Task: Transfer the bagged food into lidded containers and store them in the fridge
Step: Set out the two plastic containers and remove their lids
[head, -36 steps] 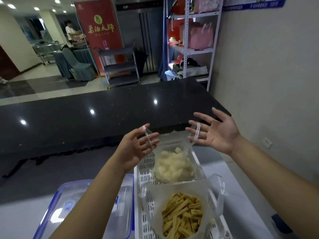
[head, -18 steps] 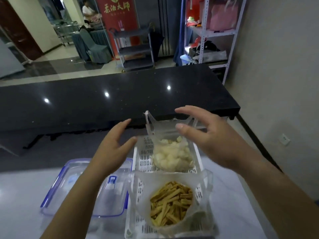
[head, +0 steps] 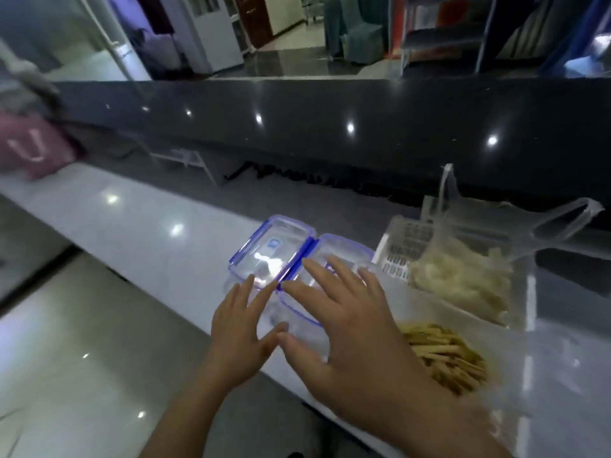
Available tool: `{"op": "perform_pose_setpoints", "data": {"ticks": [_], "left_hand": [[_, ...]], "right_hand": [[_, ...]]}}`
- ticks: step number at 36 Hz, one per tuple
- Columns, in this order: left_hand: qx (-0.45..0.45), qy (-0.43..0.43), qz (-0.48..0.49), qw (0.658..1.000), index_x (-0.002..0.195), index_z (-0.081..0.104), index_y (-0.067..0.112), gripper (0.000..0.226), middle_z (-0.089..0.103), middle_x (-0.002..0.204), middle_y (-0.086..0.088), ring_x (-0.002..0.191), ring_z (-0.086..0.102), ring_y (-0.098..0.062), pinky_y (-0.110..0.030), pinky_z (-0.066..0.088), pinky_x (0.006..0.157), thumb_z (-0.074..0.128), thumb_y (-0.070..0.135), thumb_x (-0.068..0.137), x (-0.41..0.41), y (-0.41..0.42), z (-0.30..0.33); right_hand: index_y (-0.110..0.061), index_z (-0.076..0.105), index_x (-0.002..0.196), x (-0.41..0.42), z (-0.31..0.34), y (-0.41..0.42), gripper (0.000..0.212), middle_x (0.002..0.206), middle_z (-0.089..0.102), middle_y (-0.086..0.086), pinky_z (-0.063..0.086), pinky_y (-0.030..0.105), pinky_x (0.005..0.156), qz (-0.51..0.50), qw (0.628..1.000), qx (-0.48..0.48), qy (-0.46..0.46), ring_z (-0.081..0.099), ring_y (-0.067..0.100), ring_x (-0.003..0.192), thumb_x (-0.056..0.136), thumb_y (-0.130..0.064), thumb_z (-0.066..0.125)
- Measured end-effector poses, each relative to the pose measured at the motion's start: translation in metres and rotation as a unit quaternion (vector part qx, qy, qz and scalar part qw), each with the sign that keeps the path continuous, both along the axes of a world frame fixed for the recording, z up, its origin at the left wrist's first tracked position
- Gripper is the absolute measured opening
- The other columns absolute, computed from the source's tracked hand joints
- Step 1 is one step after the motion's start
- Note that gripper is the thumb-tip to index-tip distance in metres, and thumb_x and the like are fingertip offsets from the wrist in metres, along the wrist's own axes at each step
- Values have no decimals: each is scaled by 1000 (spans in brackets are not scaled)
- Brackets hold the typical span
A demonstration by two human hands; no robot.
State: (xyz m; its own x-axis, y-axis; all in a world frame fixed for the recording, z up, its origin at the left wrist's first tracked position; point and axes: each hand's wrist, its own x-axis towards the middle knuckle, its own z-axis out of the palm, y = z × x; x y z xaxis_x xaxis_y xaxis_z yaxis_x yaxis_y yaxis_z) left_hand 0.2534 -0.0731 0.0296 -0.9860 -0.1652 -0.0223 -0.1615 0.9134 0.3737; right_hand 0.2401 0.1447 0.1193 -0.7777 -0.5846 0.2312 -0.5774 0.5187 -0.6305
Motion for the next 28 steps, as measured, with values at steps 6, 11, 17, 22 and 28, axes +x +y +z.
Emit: {"op": "perform_pose_setpoints", "data": {"ticks": [6, 11, 17, 22, 28], "left_hand": [[4, -52, 61, 997, 155, 17, 45, 75, 2, 169, 3, 155, -1, -24, -41, 8, 122, 54, 60, 92, 19, -48, -10], [16, -71, 53, 996, 156, 15, 47, 77, 0, 169, 5, 155, -2, -21, -41, 9, 123, 56, 59, 93, 8, -80, -19], [43, -81, -3, 996, 157, 19, 40, 78, 6, 169, 2, 155, 5, -21, -42, 15, 124, 60, 54, 93, -52, -126, -39], [164, -75, -36, 983, 154, 32, 33, 72, 28, 162, -1, 148, 26, -22, -41, 28, 119, 67, 40, 92, -108, -164, -51], [359, -126, -17, 925, 138, 50, 38, 53, 60, 117, 15, 92, 62, 1, -13, 50, 61, 71, 26, 91, -167, -195, -67]], "right_hand": [[-37, 49, 140, 1, -24, -44, 53, 160, 33, -9, 2, 40, 123, 25, 999, -23, -33, 17, 17, 151, 90, -54, 46], [-42, 27, 152, -28, -72, -81, 62, 167, 9, -10, -4, 45, 123, -1, 992, 105, -75, -4, 16, 153, 94, -61, 39], [-44, 15, 154, -59, -124, -121, 68, 168, 2, -7, -7, 54, 121, -90, 966, 208, -126, -13, 23, 153, 92, -63, 37], [-42, 15, 154, -73, -136, -154, 70, 168, 4, -7, -10, 55, 119, -157, 940, 250, -171, -14, 23, 153, 93, -64, 40], [-43, 12, 154, -72, -144, -190, 70, 167, 4, -10, -6, 56, 119, -238, 909, 282, -196, -13, 22, 153, 94, -62, 44]]}}
